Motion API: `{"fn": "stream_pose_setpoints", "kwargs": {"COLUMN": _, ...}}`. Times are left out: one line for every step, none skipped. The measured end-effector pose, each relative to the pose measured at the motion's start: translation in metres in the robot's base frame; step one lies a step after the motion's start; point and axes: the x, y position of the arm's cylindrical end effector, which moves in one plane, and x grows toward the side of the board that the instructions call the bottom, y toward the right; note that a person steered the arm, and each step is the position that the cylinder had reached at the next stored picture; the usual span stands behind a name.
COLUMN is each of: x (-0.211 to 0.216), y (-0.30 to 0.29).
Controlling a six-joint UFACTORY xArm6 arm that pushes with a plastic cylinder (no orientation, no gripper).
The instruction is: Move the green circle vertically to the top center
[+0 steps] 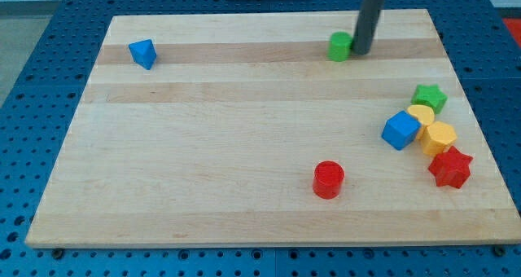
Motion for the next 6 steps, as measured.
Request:
{"fn": "stream_pose_setpoints", "kwargs": {"x": 0.001, "y": -0.048}}
{"fn": "stream_pose_setpoints", "kwargs": {"x": 0.002, "y": -0.079}}
{"fn": "stream_pose_setpoints", "kwargs": {"x": 0.002, "y": -0.079}}
{"fn": "stream_pose_setpoints", "kwargs": {"x": 0.002, "y": -0.105}}
{"fn": "stream_pose_setpoints", "kwargs": {"x": 0.002, "y": -0.111}}
{"fn": "stream_pose_setpoints", "kwargs": {"x": 0.008, "y": -0.087}}
